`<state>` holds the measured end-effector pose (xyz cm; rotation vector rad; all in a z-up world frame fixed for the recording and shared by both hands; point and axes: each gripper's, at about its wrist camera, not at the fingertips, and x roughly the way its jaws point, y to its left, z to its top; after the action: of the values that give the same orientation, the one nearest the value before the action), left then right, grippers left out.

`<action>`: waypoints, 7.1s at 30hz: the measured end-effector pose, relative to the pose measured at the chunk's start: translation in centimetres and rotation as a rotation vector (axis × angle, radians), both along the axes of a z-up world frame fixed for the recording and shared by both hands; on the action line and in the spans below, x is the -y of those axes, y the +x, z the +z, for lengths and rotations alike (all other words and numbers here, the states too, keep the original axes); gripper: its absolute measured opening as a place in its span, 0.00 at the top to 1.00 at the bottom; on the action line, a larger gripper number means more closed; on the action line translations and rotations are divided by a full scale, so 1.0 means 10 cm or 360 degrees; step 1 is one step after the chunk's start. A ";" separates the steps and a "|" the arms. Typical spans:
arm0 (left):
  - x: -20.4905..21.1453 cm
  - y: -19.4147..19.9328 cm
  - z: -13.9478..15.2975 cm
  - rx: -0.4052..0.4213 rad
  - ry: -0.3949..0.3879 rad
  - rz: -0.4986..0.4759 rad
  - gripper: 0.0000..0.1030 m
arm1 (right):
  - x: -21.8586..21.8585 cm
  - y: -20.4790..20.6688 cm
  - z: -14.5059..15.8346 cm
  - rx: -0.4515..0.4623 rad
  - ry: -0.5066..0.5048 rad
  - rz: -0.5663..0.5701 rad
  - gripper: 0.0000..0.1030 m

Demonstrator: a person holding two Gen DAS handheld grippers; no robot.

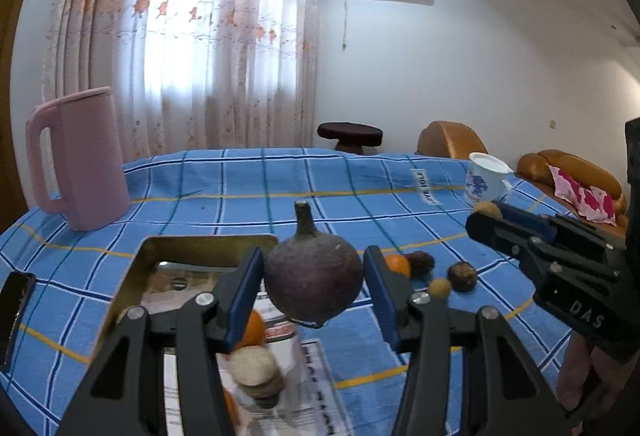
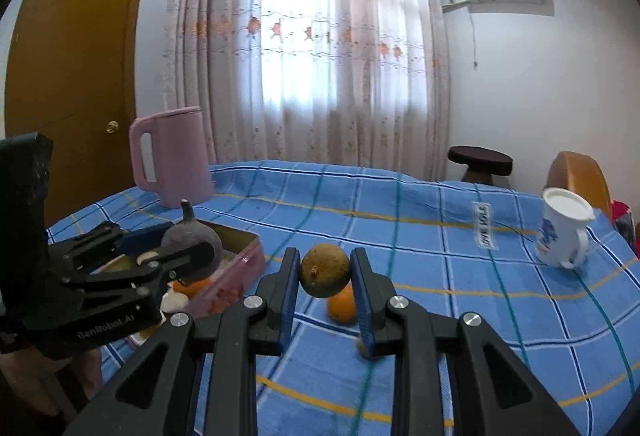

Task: Organize fruits

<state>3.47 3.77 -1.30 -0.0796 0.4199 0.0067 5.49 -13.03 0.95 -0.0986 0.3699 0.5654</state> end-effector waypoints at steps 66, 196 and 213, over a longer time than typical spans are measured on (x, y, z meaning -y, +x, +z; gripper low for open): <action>-0.95 -0.26 -0.25 -0.0200 -0.0008 0.0319 0.21 | -1.38 0.25 -0.49 -0.0351 -0.0212 0.0402 0.53; 1.04 0.49 -0.12 0.0005 0.0040 -0.0319 0.73 | 0.87 0.24 -0.26 -0.0027 0.0036 -0.0294 0.60; 0.54 0.34 -0.10 -0.0020 -0.0007 -0.0195 0.73 | 0.44 0.25 -0.14 -0.0069 0.0043 -0.0135 0.61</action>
<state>6.82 -1.59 -2.27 -0.0580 0.4366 -0.1142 7.97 -17.43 -0.44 -0.0446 0.4070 0.4888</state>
